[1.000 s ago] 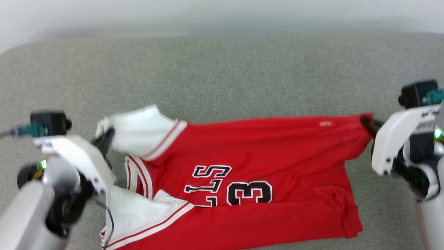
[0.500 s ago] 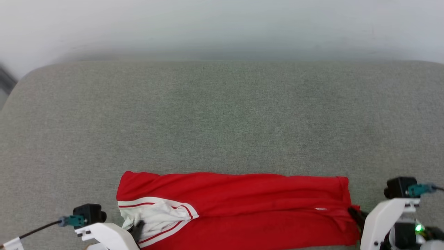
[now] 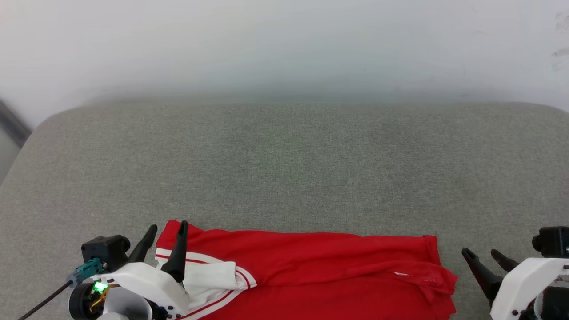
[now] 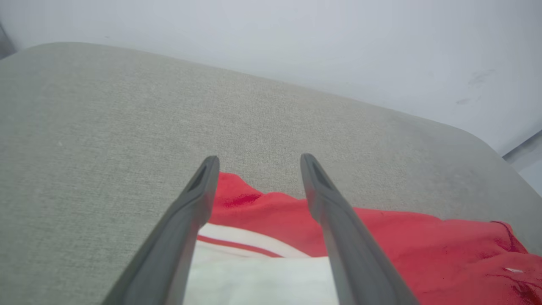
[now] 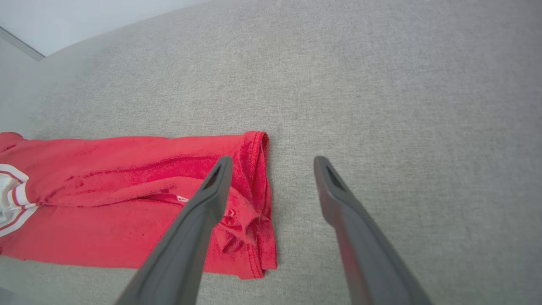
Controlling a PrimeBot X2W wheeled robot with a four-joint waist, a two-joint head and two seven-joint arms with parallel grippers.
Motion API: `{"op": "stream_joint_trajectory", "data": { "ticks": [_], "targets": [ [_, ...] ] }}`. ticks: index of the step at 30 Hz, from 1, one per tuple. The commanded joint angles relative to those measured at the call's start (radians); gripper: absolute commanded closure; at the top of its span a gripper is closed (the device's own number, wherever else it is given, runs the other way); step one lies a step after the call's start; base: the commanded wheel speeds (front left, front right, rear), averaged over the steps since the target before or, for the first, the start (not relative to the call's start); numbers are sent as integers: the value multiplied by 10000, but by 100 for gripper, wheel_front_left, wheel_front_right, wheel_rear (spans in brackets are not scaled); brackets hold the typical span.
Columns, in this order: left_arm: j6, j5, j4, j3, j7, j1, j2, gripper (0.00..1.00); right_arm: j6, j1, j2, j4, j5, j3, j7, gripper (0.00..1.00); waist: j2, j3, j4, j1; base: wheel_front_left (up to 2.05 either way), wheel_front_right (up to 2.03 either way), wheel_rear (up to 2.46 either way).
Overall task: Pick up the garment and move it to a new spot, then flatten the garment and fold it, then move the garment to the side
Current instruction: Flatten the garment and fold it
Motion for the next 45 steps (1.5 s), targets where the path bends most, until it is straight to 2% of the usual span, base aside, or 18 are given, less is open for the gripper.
{"op": "stream_joint_trajectory", "data": {
  "ticks": [1, 4, 9, 15, 21, 22, 23, 24, 30, 37, 40, 45],
  "targets": [
    [333, 790, -435, 54, -1004, -303, -41, 0, -4, 183, -289, -217, 49, -352, 897, 0, 0, -64, 96, 1, 0, 0, 0],
    [462, 1384, -851, 88, -1754, -506, -115, 0, -4, 112, -380, -326, 70, -601, 1769, 0, 0, 99, 273, 1, 0, 0, 0],
    [579, 2164, -1464, -31, -2107, -827, -240, 0, -4, -142, -168, -337, 35, -663, 2846, 0, 0, 586, 684, 1, 0, 0, 0],
    [636, 2598, -1830, -113, -2197, -1043, -342, 0, -4, -526, 237, 234, -22, -332, 3265, 0, 0, 1230, 1068, 1, 0, 0, 0],
    [561, 2838, -1854, -230, -2225, -1161, -409, 0, -2, -473, 659, 1628, 162, 173, 3643, 0, 0, 1471, 1298, 1, 0, 0, 0],
    [555, 2861, -1815, -250, -2227, -1156, -397, 0, -2, -446, 695, 1768, 180, 259, 3656, 53, 0, 1464, 1314, 1, 0, 0, 0],
    [555, 2883, -1790, -257, -2222, -1148, -392, 0, -1, -460, 723, 1855, 250, 332, 3576, 93, 0, 1437, 1316, 1, 0, 0, 0],
    [558, 2898, -1760, -263, -2222, -1116, -375, 0, 1, -462, 739, 1939, 304, 396, 3588, 100, 0, 1388, 1295, 1, 0, 0, 0],
    [705, 2936, -1632, -258, -2170, -825, -243, 0, -2, -757, 154, 1627, 371, 427, 3168, 100, 0, 864, 1024, 1, 0, 0, 0],
    [989, 2892, -1781, -164, -2057, -289, -19, 0, -6, -1119, -312, 1587, 210, -53, 3138, 100, 0, 325, 335, 1, 0, 0, 0],
    [1129, 2934, -1877, -110, -2041, -165, 42, 0, -6, -1106, -328, 1658, -1, -746, 3235, 100, 0, 240, 128, 1, 0, 0, 0],
    [1307, 2907, -2077, -18, -2061, 41, 75, 0, -4, -1000, 21, 1636, -592, -2486, 3489, 100, 0, 230, -147, 1, 0, 0, 0]
  ]
}}
